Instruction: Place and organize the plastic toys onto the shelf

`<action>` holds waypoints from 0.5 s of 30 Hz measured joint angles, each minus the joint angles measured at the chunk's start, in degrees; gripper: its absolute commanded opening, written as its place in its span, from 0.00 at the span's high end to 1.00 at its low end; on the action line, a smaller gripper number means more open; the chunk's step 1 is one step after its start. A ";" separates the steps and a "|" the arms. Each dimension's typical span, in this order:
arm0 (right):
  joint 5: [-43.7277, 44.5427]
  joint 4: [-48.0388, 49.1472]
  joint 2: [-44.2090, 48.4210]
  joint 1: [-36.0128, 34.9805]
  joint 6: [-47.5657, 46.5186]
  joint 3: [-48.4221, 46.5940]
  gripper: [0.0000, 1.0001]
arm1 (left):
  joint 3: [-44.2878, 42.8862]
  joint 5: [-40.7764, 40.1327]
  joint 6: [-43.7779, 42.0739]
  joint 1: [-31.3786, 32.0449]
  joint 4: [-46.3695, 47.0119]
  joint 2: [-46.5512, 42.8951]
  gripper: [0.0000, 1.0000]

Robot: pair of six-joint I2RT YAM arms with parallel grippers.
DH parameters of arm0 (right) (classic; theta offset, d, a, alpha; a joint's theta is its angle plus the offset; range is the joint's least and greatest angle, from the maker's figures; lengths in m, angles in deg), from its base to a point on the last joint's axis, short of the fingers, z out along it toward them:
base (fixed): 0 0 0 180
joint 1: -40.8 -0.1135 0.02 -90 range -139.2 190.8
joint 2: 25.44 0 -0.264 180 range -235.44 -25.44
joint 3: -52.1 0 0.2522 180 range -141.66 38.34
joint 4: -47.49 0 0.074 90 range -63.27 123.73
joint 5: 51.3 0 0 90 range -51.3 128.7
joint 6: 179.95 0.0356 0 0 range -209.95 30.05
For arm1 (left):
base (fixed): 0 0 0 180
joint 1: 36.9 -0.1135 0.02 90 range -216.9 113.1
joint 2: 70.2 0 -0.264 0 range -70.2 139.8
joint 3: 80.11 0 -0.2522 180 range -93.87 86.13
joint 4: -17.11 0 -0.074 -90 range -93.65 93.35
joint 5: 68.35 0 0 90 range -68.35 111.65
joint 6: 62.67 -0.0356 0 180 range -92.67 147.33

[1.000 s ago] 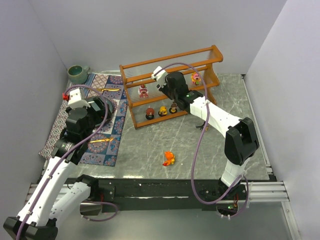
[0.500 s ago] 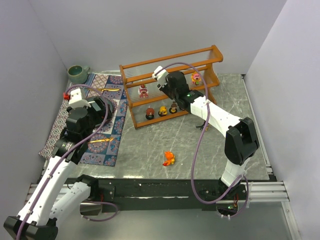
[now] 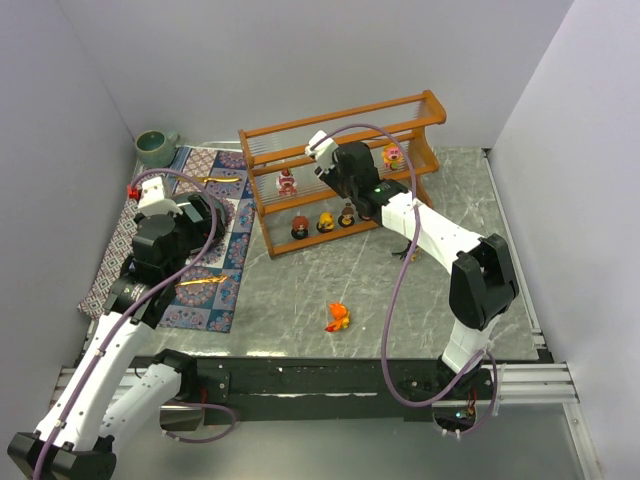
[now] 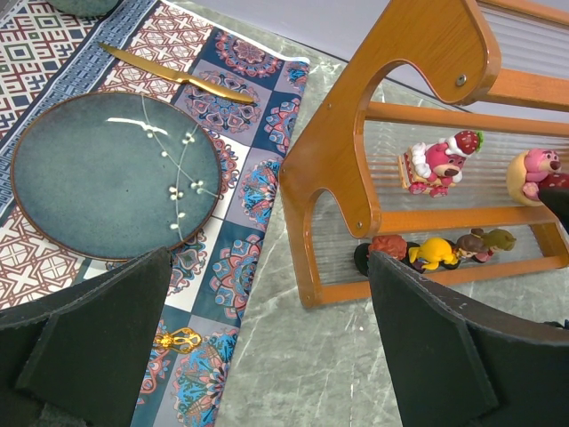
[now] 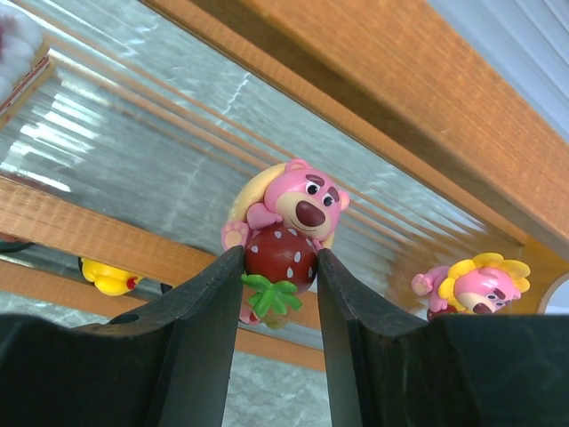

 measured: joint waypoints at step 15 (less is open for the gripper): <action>-0.39 1.64 -0.20 0.15 0.24 0.00 0.40 | 0.00 0.42 -0.11 -0.09 0.00 0.00 0.03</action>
